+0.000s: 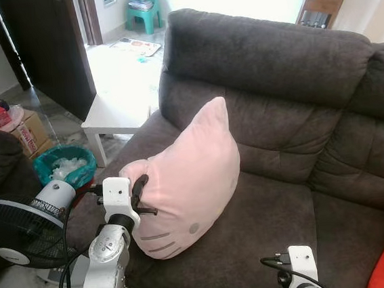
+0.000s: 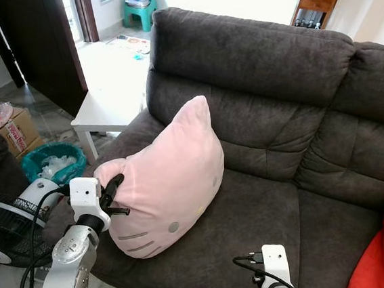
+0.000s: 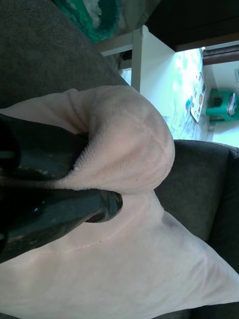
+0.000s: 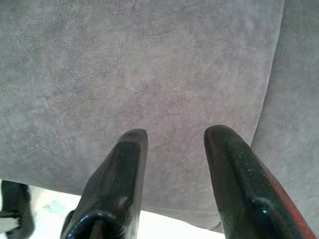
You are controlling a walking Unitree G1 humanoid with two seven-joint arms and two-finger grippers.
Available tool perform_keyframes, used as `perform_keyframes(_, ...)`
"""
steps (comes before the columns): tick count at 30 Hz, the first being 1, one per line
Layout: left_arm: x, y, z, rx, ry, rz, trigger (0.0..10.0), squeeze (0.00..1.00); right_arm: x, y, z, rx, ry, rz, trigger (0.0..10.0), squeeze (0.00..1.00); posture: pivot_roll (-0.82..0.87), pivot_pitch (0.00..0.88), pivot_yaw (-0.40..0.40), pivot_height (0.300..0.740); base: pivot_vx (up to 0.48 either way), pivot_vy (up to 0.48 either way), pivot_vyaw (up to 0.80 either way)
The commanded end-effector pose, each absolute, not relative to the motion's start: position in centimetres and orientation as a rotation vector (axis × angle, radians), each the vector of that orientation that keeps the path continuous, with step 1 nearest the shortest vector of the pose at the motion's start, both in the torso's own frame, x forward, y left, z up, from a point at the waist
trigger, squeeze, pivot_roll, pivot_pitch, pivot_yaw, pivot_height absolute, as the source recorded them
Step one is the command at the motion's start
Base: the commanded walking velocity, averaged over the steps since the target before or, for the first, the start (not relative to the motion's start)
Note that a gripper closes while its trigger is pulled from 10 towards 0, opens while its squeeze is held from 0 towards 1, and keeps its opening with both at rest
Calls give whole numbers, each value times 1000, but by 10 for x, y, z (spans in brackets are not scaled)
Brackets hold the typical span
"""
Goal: Move the pillow to the sofa from floor
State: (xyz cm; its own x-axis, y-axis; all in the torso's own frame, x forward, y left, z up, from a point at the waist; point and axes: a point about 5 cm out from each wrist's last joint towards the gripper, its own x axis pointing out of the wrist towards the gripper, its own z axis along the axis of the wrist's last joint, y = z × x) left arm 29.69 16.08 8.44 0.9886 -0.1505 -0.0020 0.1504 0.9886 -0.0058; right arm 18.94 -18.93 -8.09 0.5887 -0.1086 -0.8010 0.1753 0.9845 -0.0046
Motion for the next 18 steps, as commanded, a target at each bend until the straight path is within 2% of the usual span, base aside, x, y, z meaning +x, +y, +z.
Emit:
perform_keyframes(1,299,159,106,27,-115,-151,10000,0,186,-192,-82,154,932,-229,10000,0,152,6,-125,740,0,0,0)
perform_keyframes(10,303,155,104,2,-99,-168,10000,0,187,-187,-83,189,932,-208,10000,0,148,0,-110,740,0,0,0)
perform_keyframes(11,304,155,104,0,-99,-170,10000,604,187,-187,-83,189,931,-207,10000,0,148,0,-110,740,0,0,0)
perform_keyframes(12,304,154,105,2,-99,-172,10000,1000,187,-186,-83,200,925,-208,10000,0,149,0,-109,740,0,0,0)
perform_keyframes(18,304,154,105,11,-96,-169,10000,1000,187,-186,-83,218,917,-212,10000,0,155,0,-110,740,0,0,0)
